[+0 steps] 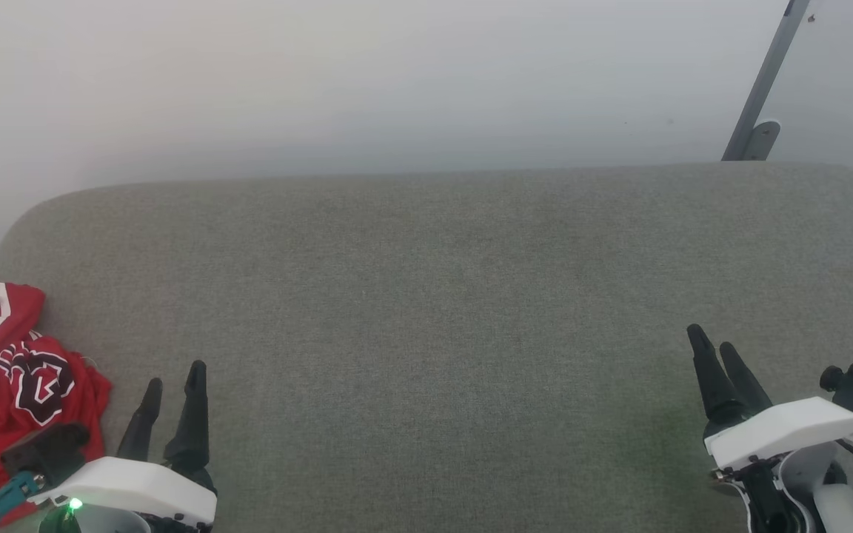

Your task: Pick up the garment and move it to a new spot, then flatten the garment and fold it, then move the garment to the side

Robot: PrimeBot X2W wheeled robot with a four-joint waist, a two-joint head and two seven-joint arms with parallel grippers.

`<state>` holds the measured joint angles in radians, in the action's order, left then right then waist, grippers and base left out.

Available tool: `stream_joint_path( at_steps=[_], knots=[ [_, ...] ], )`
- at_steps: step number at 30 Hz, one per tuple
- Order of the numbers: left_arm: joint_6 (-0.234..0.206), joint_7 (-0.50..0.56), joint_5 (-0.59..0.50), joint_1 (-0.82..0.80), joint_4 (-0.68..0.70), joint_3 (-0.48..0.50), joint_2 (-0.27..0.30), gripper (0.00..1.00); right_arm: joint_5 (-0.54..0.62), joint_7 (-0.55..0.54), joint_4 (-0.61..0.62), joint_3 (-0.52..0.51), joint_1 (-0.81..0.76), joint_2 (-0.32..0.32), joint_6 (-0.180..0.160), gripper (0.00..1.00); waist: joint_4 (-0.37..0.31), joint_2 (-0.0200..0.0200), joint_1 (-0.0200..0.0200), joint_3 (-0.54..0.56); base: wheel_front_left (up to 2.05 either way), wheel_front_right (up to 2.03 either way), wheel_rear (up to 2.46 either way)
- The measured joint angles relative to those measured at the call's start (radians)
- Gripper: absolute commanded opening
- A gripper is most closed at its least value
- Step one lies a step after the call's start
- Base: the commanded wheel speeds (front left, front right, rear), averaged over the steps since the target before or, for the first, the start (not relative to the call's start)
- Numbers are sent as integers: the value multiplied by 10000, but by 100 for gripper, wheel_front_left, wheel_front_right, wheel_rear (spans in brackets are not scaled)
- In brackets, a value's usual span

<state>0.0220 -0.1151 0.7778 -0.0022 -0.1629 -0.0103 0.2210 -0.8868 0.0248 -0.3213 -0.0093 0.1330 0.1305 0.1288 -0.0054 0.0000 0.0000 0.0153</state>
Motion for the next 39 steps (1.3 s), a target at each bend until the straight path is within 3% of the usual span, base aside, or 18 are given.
stream_joint_path(
  at_steps=[39],
  knots=[
    [474, -949, -3703, 256, 257, 109, 278, 100, 3175, 276, 562, -247, 52, 161, 2, 100, -74, 0, 0, 66, 0, 0, 0]
  ],
)
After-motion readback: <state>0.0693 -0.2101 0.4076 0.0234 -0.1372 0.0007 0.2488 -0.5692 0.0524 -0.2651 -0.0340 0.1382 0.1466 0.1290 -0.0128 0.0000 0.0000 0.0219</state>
